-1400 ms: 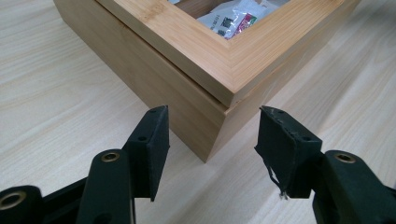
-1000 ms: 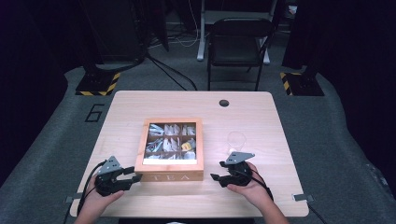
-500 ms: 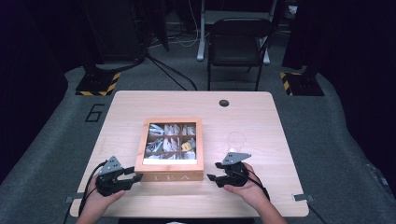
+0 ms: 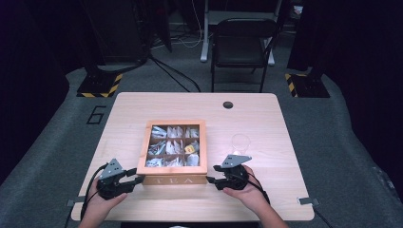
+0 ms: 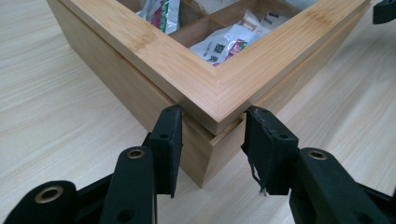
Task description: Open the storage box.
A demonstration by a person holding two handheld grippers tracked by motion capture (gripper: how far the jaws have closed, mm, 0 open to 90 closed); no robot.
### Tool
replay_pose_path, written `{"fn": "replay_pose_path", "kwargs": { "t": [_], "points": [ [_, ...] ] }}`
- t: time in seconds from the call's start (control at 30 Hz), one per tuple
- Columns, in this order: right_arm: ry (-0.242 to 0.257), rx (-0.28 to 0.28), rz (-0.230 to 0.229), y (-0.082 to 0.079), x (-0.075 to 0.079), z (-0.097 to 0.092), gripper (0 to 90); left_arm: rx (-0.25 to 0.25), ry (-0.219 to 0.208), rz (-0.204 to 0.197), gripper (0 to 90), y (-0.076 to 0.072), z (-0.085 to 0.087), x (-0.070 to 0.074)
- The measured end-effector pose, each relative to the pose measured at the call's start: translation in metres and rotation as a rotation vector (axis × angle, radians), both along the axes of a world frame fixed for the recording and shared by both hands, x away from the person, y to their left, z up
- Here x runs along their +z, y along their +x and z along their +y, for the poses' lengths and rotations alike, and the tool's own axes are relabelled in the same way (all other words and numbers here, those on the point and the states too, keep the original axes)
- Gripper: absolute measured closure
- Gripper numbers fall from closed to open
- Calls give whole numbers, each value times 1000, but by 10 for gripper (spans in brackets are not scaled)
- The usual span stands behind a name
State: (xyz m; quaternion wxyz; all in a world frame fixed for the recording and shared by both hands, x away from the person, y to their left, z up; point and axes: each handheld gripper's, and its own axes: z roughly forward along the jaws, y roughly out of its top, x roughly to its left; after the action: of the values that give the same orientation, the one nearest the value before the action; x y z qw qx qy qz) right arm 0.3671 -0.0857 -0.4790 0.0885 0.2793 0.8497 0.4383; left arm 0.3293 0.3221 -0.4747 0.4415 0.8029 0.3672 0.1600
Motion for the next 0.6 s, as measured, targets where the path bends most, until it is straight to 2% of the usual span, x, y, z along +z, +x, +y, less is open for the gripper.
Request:
{"fn": "replay_pose_path", "kwargs": {
  "t": [0.07,0.33,0.4,0.53,0.6],
  "points": [
    [-4,23,-17,-1,1,6,490,-5,-1,8,570,0,0,0],
    [-10,5,-47,-2,3,16,534,-6,-5,5,571,0,1,1],
    [-12,3,-47,-3,2,18,525,-4,-5,6,571,0,1,1],
    [27,-9,-31,-1,4,18,535,0,-9,5,571,0,0,1],
    [27,-14,-29,-1,5,19,531,-7,-3,9,571,1,1,2]
  ]
}}
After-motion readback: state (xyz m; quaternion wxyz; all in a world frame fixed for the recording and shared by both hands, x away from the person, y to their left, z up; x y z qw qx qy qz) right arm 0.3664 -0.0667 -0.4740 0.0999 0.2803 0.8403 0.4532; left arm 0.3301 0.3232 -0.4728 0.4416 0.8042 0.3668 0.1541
